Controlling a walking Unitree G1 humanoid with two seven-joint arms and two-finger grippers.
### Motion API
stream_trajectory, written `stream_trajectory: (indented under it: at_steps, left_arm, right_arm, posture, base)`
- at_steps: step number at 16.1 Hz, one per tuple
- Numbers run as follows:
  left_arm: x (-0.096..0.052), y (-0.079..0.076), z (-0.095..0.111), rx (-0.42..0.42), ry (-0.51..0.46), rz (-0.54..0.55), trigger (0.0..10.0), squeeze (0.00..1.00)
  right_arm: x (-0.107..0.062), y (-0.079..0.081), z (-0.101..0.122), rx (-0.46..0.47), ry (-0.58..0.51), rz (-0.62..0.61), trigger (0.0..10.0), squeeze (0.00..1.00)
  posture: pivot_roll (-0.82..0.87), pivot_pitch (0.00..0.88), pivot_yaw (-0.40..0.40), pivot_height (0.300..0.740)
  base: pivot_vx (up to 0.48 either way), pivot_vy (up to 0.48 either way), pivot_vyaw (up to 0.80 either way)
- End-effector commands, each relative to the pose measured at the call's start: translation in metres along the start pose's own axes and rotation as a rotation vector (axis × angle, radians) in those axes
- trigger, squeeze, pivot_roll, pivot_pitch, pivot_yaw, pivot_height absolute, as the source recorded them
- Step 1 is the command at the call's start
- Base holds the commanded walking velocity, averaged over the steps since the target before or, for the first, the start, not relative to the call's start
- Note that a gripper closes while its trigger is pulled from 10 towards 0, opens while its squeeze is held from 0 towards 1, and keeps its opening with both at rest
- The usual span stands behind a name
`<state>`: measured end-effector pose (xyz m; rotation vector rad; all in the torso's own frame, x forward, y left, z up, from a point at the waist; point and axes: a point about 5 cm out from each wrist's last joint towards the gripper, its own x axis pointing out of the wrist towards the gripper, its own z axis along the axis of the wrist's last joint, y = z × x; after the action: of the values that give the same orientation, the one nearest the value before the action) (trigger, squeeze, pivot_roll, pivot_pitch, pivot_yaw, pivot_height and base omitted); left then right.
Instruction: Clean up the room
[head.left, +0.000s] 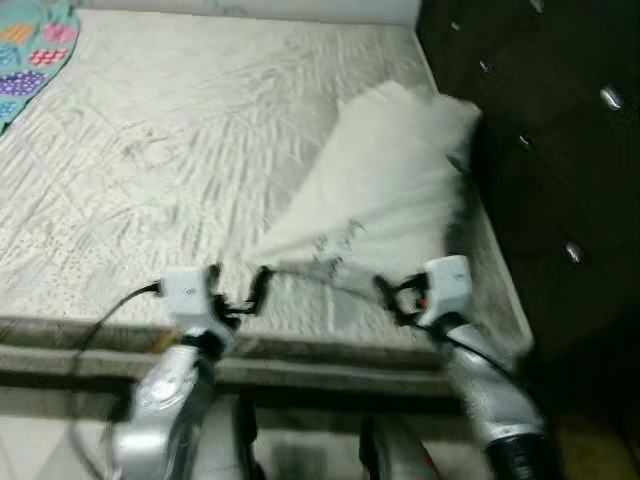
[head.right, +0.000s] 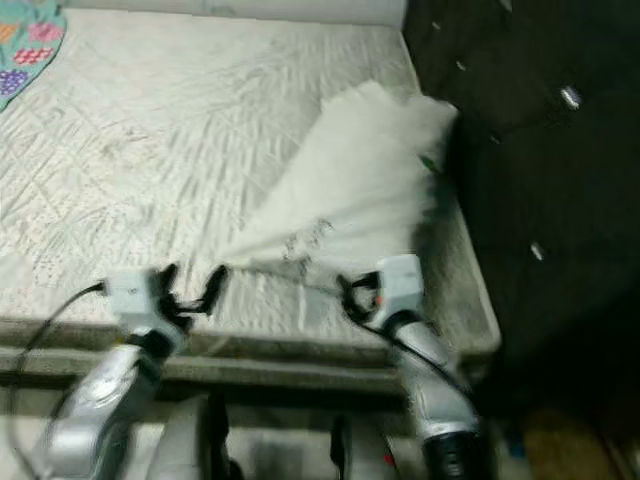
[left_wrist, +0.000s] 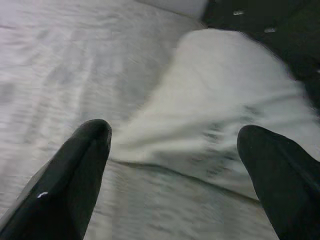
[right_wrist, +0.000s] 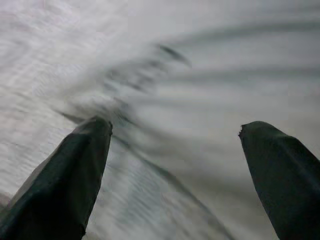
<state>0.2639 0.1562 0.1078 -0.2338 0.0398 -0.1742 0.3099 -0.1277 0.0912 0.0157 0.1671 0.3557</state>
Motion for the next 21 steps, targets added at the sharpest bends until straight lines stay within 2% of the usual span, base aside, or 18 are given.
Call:
stream_trajectory:
  at_steps: [1,9,14,17,18,21]
  left_arm:
    - [0.0,-0.005,-0.003,-0.025,0.013,-0.013,10.0,0.0]
    - [-0.002,-0.006,-0.006,-0.04,0.034,0.004,10.0,0.0]
    - [-0.002,-0.007,-0.007,-0.043,0.039,0.01,10.0,0.0]
    - [-0.005,-0.01,-0.006,-0.007,0.047,0.005,10.0,0.0]
    - [-0.006,-0.012,-0.006,0.003,0.053,-0.009,10.0,0.0]
    - [-0.017,-0.034,-0.005,0.051,0.1,-0.219,10.0,0.0]
  right_arm:
    - [-0.005,-0.007,-0.002,-0.006,0.004,-0.026,10.0,0.0]
    - [-0.005,-0.008,-0.002,-0.01,0.008,-0.029,10.0,0.0]
    - [-0.005,-0.009,-0.002,-0.011,0.005,-0.034,10.0,0.0]
    - [-0.004,-0.016,0.001,-0.033,0.0,-0.108,10.0,0.0]
    - [-0.003,-0.017,0.002,-0.041,-0.003,-0.126,10.0,0.0]
    - [0.007,-0.028,0.009,-0.059,-0.021,-0.212,10.0,0.0]
  posture:
    - [-0.04,0.159,-0.009,0.588]
    - [-0.03,0.163,-0.016,0.588]
    - [-0.04,0.165,-0.017,0.568]
    - [-0.03,0.178,-0.023,0.568]
    - [-0.03,0.185,-0.025,0.568]
    - [0.0,0.203,-0.032,0.568]
  base:
    - [0.0,0.0,0.0]
    - [0.0,0.0,0.0]
    - [0.0,0.0,0.0]
    - [0.0,0.0,0.0]
    - [0.0,0.0,0.0]
    - [0.0,0.0,0.0]
